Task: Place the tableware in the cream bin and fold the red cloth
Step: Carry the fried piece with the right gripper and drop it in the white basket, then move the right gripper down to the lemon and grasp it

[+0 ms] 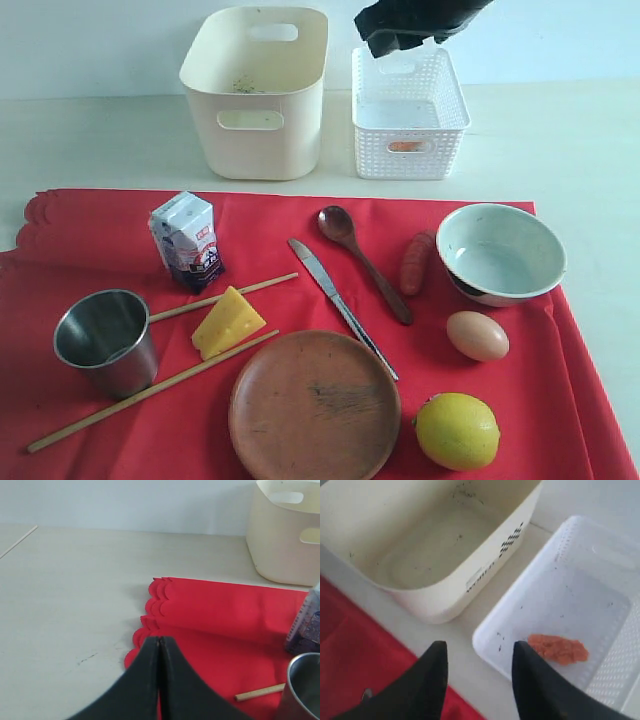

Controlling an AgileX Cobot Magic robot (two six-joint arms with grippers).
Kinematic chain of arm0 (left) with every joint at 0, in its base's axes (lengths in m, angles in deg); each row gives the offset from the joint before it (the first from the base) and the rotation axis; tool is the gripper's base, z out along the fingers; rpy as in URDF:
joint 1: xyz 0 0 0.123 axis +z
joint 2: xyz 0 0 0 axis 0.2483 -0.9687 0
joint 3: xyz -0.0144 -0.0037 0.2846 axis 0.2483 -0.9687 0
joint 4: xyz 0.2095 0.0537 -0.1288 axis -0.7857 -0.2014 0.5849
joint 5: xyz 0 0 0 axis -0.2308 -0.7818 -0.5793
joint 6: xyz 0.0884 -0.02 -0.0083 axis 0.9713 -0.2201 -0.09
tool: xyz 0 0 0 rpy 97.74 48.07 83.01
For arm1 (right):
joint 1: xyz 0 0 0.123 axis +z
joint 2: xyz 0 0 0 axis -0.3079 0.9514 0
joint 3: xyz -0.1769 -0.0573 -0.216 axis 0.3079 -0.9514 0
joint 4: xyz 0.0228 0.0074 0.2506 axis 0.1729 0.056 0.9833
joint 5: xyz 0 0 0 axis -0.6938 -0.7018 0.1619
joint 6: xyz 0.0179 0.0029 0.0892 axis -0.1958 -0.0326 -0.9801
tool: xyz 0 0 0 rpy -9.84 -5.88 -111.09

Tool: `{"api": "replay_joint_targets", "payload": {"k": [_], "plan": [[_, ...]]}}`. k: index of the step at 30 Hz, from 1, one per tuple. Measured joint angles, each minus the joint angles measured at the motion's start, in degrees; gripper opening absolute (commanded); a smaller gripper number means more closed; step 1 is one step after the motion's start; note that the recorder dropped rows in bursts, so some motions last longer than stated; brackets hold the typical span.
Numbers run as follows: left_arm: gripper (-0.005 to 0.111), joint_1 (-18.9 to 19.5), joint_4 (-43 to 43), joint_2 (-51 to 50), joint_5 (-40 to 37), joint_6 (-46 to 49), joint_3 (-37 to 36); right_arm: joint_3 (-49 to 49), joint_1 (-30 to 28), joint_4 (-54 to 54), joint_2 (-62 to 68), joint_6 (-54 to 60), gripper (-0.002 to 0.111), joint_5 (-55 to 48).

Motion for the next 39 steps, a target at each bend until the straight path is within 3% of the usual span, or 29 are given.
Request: {"api": "replay_joint_targets", "payload": {"k": [6,14,22,30,33,36,39], "plan": [[0.000,0.0,0.0,0.0,0.0,0.0,0.0,-1.7,0.0,-0.6,-5.0,-1.3,0.042,-11.6],[0.000,0.0,0.0,0.0,0.0,0.0,0.0,-24.5,0.0,0.9,-21.1,-1.3,0.042,-8.7],[0.000,0.0,0.0,0.0,0.0,0.0,0.0,-40.3,0.0,3.9,-36.0,-0.7,0.042,-7.1],[0.000,0.0,0.0,0.0,0.0,0.0,0.0,-53.5,0.0,20.7,-44.6,18.9,0.042,-10.9],[0.000,0.0,0.0,0.0,0.0,0.0,0.0,-55.8,0.0,22.3,-45.3,24.8,0.042,-12.9],[0.000,0.0,0.0,0.0,0.0,0.0,0.0,-57.8,0.0,22.4,-45.4,29.0,0.049,-13.3],[0.000,0.0,0.0,0.0,0.0,0.0,0.0,-59.1,0.0,22.5,-45.4,32.9,0.064,-13.1]]}}
